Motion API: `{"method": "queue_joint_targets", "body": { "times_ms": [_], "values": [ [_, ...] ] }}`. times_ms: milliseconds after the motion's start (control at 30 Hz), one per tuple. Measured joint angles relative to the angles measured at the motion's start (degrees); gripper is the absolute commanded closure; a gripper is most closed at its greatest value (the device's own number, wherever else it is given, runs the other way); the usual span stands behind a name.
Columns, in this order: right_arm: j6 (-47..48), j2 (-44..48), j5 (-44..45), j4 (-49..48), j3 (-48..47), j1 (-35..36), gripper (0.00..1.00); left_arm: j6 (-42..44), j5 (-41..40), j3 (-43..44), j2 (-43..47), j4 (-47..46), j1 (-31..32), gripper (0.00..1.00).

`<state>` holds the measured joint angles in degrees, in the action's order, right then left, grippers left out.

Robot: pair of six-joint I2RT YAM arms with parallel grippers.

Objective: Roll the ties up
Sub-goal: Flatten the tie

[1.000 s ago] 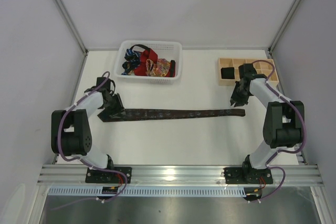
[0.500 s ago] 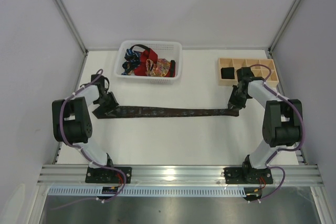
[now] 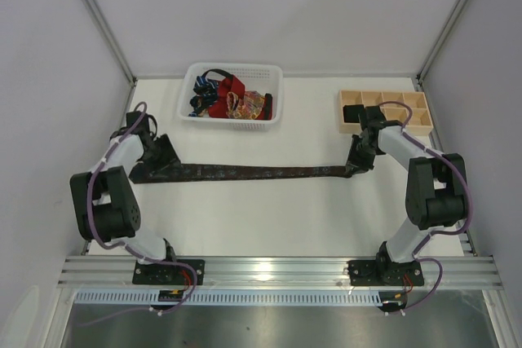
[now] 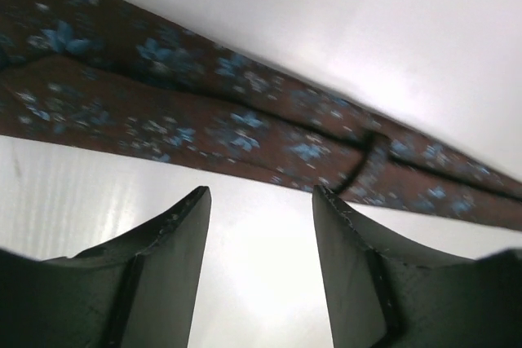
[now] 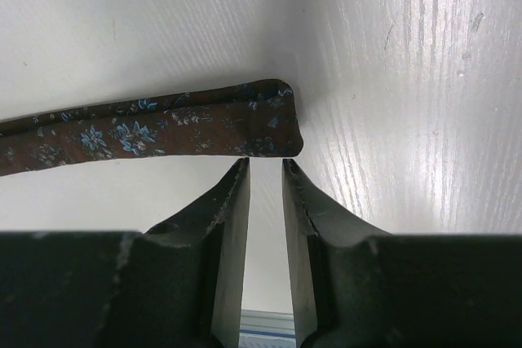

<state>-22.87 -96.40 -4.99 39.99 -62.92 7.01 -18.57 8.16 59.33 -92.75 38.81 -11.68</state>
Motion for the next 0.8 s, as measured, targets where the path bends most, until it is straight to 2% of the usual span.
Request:
{"method": "queue_joint_targets", "body": {
  "times_ms": [300,500,633,800],
  "values": [
    [0.0,-1.0,0.2,-0.7,-1.2,0.2,0.71,-2.4,6.7,-0.5,8.8,-0.7,8.2,0.46],
    [0.0,-5.5,0.4,-3.5,-1.0,0.2,0.72,-5.4,10.1,-0.5,9.2,-2.0,18.7,0.47],
    [-0.9,-4.4,0.3,-5.4,0.7,0.2,0.72,-7.4,12.3,0.1,8.9,-2.9,26.1,0.39],
    [-3.1,0.5,-0.5,-7.7,6.8,0.3,0.71,-8.6,14.0,5.5,4.7,-4.3,34.9,0.36]
  ]
}}
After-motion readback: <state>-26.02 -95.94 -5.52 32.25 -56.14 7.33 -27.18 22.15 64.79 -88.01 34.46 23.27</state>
